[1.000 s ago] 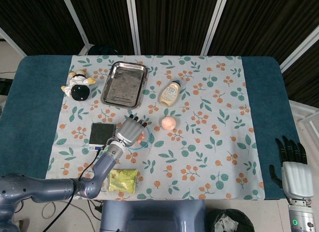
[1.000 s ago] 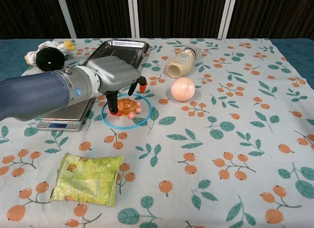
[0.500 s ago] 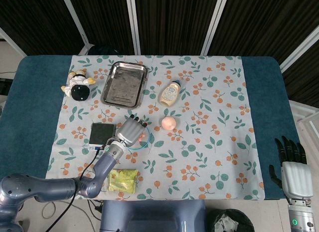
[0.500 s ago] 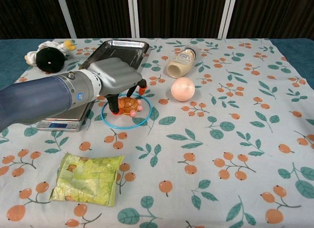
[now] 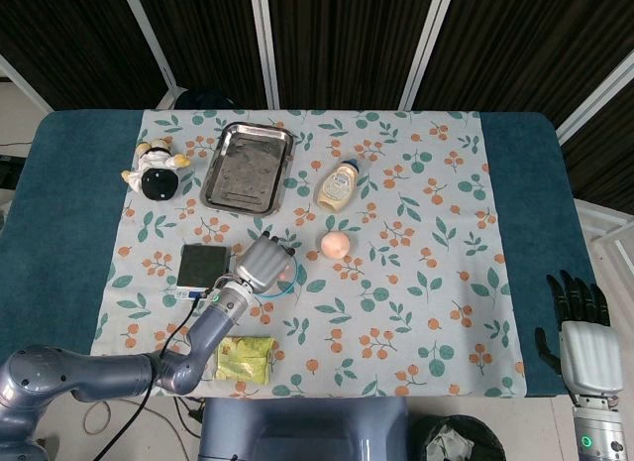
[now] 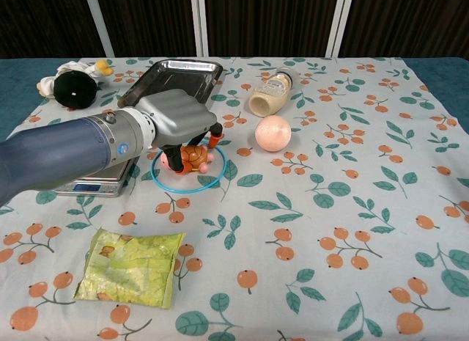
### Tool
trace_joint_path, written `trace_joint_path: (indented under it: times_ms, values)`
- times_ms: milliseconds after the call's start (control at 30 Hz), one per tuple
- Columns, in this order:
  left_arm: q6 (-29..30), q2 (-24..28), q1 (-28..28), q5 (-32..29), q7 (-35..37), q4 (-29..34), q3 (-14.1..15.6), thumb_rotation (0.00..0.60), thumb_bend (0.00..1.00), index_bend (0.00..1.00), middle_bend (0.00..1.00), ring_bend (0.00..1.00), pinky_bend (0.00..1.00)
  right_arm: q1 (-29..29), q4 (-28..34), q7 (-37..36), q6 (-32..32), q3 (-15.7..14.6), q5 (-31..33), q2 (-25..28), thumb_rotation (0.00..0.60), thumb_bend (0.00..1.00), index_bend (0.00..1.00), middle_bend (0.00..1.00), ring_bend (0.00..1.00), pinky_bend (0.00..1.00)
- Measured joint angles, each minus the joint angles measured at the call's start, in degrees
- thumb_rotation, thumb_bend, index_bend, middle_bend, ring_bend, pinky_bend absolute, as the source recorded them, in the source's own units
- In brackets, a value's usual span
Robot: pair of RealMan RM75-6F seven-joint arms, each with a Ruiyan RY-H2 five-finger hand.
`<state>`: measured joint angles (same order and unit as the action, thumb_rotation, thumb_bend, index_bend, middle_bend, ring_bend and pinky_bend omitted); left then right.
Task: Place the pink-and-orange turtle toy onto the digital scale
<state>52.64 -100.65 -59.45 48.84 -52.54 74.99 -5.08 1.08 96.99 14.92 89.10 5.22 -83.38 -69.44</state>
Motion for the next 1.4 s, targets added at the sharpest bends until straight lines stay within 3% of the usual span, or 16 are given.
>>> trace_joint_path:
  times_ms: [367, 567, 800, 1033, 1400]
  values:
    - [1.94, 2.98, 0.56, 1.34, 0.83, 2.95, -0.61, 0.6, 0.31, 0.36, 0.52, 0.38, 0.38, 0.0, 0.01, 0.01, 0.01, -0.15, -0.21, -0.01, 0.6, 0.5, 0.01, 0.0, 0.01, 0.0]
    - [3.31, 8.66, 2.27, 3.38, 2.1, 7.49, 0.42, 0.6, 0.31, 0.35, 0.51, 0.38, 0.38, 0.09, 0.07, 0.31, -0.17, -0.31, -0.38, -0.14, 0.6, 0.5, 0.01, 0.0, 0.01, 0.0]
    - [4.6, 16.94, 6.38, 9.09, 9.09, 10.63, 3.49, 0.6, 0.31, 0.36, 0.51, 0.38, 0.38, 0.14, 0.3, 1.05, -0.25, -0.57, -0.66, -0.43, 0.6, 0.5, 0.01, 0.0, 0.01, 0.0]
    - [4.26, 20.03, 9.76, 14.71, 18.05, 8.45, 6.09, 0.6, 0.31, 0.35, 0.5, 0.38, 0.38, 0.36, 0.25, 2.11, -0.72, -0.75, -0.57, -1.0, 0.6, 0.5, 0.01, 0.0, 0.01, 0.0]
    - [1.68, 18.32, 11.58, 21.47, 24.81, 2.09, 8.19, 0.6, 0.3, 0.35, 0.49, 0.38, 0.37, 0.36, 0.03, 2.23, -0.49, -0.5, -0.29, -1.16, 0.6, 0.5, 0.01, 0.0, 0.01, 0.0]
